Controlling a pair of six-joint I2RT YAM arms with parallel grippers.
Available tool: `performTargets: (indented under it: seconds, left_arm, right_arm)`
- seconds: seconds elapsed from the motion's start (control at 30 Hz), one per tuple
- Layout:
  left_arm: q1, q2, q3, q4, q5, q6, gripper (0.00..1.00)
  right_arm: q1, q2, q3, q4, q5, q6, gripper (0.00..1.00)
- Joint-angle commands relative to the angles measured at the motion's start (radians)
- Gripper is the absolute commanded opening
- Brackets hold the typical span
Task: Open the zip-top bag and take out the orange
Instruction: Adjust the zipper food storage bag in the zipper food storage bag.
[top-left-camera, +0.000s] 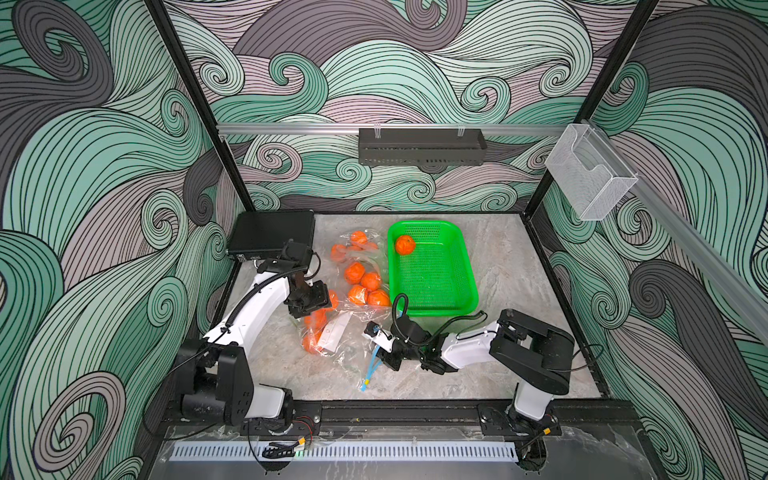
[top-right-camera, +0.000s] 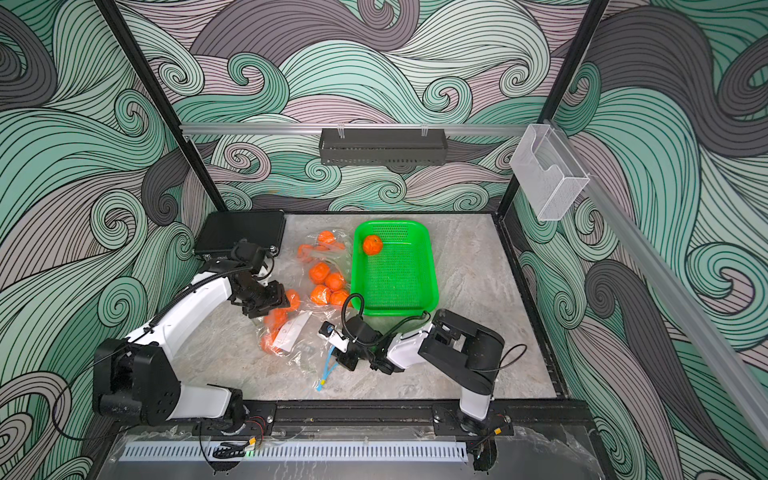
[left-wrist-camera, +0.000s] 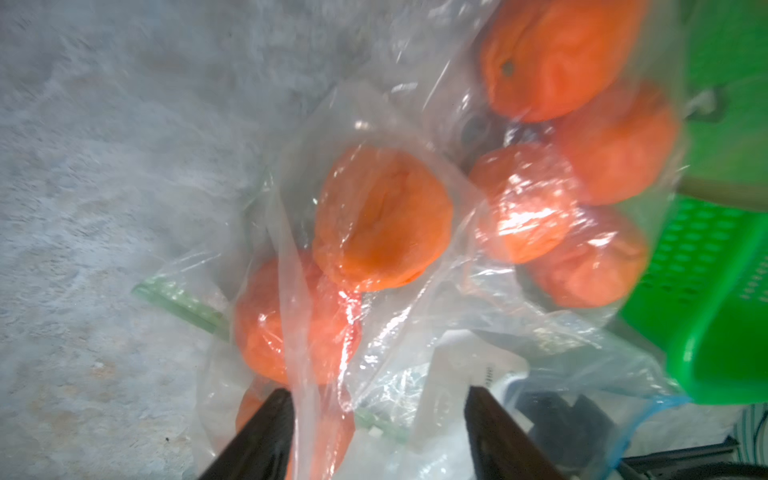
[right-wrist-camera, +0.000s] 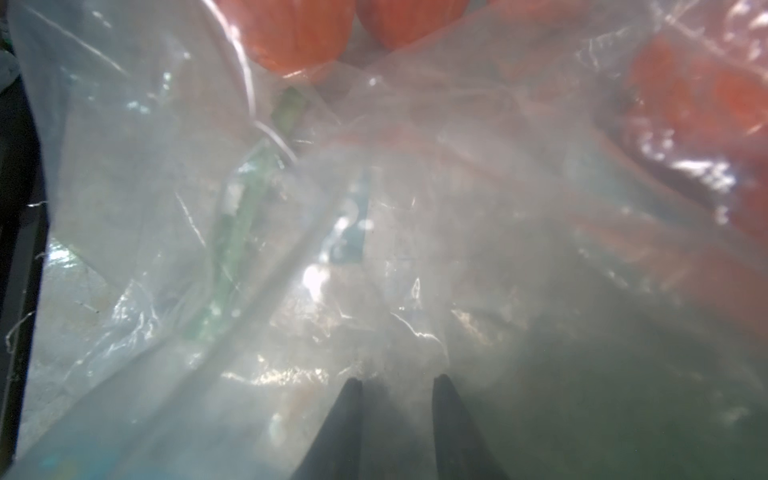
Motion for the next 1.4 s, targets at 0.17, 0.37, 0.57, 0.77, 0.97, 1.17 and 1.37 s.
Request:
performTargets:
  seconds: [0.17,0.37,0.57,0.77,0.97,1.17,1.37]
  left_arm:
    - [0.015,0.279,0.179,-0.032,0.046,-0.013,0.72]
    - [0.016,0.367,0.222,-0.027,-0.081,-0.012,0.72]
    - [0.016,0.441,0.227,-0.029,-0.075,-0.006,0.71]
    - [0.016,0.454,0.224,0.018,-0.007,-0.006,0.42]
    - [0.016,0.447,0.191,0.034,0.051,-0.013,0.07]
    - [0.014,0.413,0.127,0.049,0.160,-0.023,0.00]
    - [0.004,0.352,0.035,0.072,0.334,-0.032,0.00]
  right_arm:
    - [-0.003,-0.021,-0.009,0.074,-0.024,-0.010,0.33]
    - [-0.001,-0.026,-0.007,0.067,-0.041,-0.015,0.34]
    - [0.001,-0.018,0.002,0.049,-0.050,-0.027,0.35]
    - [0.002,-0.002,0.011,0.042,-0.062,-0.029,0.36]
    - [0.002,0.006,0.015,0.044,-0.063,-0.026,0.37]
    - [0.002,-0.001,0.009,0.068,-0.068,-0.014,0.38]
    - [0.003,-0.018,-0.009,0.137,-0.081,0.008,0.41]
